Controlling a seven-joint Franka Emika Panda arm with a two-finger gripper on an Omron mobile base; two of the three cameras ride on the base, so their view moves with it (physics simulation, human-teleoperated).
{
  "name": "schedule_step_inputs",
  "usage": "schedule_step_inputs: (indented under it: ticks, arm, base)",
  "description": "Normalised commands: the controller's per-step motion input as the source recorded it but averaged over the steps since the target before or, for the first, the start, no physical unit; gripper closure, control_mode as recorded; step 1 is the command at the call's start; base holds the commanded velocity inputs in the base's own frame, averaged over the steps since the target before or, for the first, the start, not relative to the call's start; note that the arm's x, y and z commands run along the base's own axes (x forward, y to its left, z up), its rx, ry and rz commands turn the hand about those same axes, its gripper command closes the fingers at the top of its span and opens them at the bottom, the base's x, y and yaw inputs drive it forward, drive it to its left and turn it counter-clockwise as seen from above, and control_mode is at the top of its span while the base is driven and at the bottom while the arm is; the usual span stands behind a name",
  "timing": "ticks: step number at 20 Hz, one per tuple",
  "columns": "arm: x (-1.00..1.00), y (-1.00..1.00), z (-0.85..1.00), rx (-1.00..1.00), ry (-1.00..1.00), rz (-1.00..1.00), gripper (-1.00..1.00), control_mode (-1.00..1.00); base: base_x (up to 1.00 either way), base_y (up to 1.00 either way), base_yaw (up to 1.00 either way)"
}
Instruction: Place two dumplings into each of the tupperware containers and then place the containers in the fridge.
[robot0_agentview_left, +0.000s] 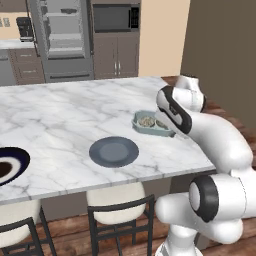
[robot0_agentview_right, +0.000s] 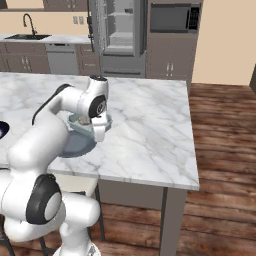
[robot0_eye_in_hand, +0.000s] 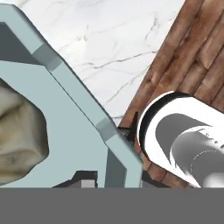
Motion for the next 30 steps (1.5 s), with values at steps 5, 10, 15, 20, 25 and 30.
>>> schedule_step_inputs:
  ticks: [5,10,15,20,25,30]
  arm:
    - [-0.45,0.71,0.44,-0.04,0.00,-0.15,1.00,-1.00]
    - [-0.26,0.26,0.30,-0.06,0.01,-0.16,1.00,-1.00]
    - [-0.16,-0.01,0.05,0.03,0.03,-0.05,1.00,-1.00]
    - [-0.39,0.01,0.00,0.00,0.01,-0.06,1.00,-1.00]
    - [-0.56,-0.08,-0.02,0.00,0.00,-0.04,1.00,-1.00]
    - [-0.33,0.00,-0.03,0.00,0.00,-0.01,1.00,-1.00]
  base:
    - [0.00,0.00,0.00]
    - [0.00,0.00,0.00]
    - [0.00,0.00,0.00]
    - [0.00,0.00,0.00]
    - [0.00,0.00,0.00]
    - [0.00,0.00,0.00]
